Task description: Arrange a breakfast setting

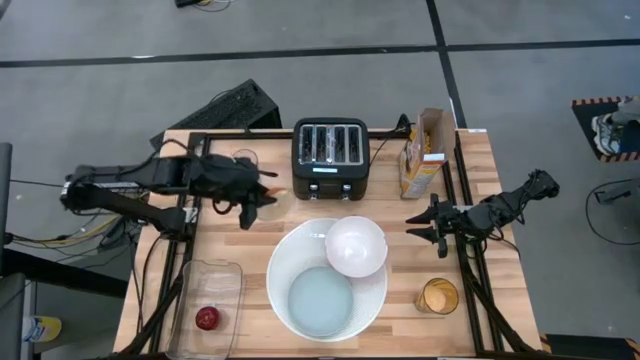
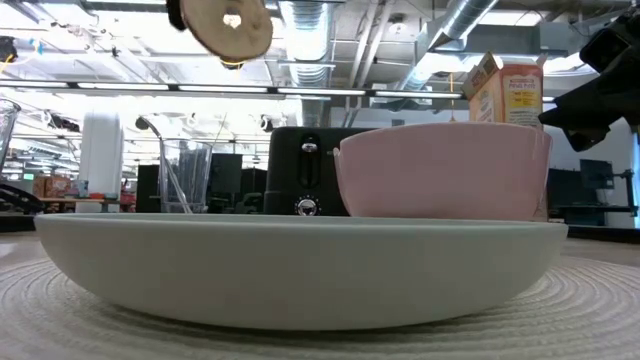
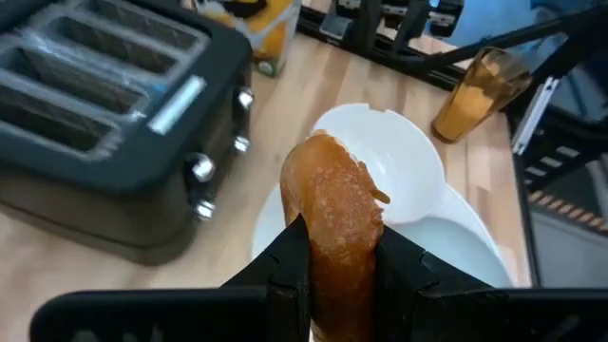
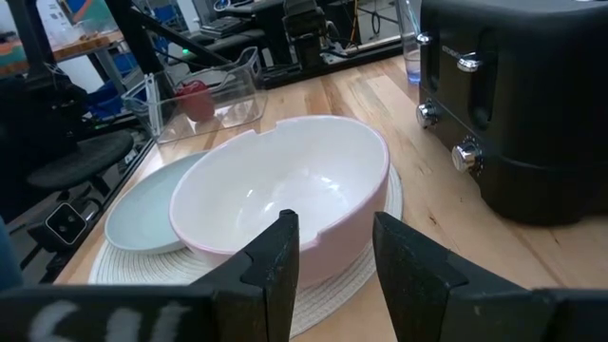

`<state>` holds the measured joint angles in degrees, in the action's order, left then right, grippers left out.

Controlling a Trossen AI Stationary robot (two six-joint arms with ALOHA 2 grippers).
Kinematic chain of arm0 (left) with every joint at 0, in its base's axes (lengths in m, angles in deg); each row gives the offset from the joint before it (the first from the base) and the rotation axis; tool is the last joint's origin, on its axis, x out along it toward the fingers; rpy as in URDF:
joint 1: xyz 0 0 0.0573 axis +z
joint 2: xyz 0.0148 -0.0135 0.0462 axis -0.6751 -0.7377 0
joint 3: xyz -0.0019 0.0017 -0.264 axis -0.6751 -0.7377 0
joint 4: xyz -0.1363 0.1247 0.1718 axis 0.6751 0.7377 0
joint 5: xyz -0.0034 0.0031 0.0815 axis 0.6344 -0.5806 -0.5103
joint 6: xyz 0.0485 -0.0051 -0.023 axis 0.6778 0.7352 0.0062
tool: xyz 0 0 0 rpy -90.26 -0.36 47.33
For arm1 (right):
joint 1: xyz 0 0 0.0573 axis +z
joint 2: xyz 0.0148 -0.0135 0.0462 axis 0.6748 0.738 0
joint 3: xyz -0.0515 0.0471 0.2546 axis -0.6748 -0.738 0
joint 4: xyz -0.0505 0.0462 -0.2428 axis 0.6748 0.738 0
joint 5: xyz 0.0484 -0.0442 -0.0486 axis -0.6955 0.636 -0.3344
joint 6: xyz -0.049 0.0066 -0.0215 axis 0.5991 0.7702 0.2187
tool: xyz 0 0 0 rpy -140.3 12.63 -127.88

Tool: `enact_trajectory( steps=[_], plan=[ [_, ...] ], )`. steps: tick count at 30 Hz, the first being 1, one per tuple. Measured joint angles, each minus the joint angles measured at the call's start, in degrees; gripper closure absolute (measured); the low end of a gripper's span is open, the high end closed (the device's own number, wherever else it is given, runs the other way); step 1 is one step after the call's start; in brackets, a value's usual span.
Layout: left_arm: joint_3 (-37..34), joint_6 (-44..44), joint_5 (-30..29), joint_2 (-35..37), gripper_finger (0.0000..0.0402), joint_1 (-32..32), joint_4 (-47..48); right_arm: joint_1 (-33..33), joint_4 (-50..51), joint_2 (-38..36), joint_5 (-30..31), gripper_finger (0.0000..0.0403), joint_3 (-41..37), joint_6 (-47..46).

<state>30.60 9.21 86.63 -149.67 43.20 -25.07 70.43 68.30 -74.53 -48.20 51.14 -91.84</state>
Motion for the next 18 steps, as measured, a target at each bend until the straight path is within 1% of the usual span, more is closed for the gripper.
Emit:
enact_trajectory(
  steps=[4,9,13,18],
  plan=[
    [-7.7,-3.4,3.6,1.6,0.0345,0.0,-8.0,0.0,0.0,0.0,0.0,0.0243,0.0,0.0],
    [-14.4,-7.6,7.2,0.8,0.0345,-0.2,-17.3,0.0,0.0,0.0,0.0,0.0243,0.0,0.0],
    [-18.2,-10.9,10.2,-0.7,0.0345,-1.7,-23.3,0.0,0.0,0.0,0.0,0.0243,0.0,0.0],
    [-21.0,-14.1,12.2,-3.0,0.0345,-4.6,-28.5,0.0,0.0,0.0,0.0,0.0243,0.0,0.0]
  ],
)
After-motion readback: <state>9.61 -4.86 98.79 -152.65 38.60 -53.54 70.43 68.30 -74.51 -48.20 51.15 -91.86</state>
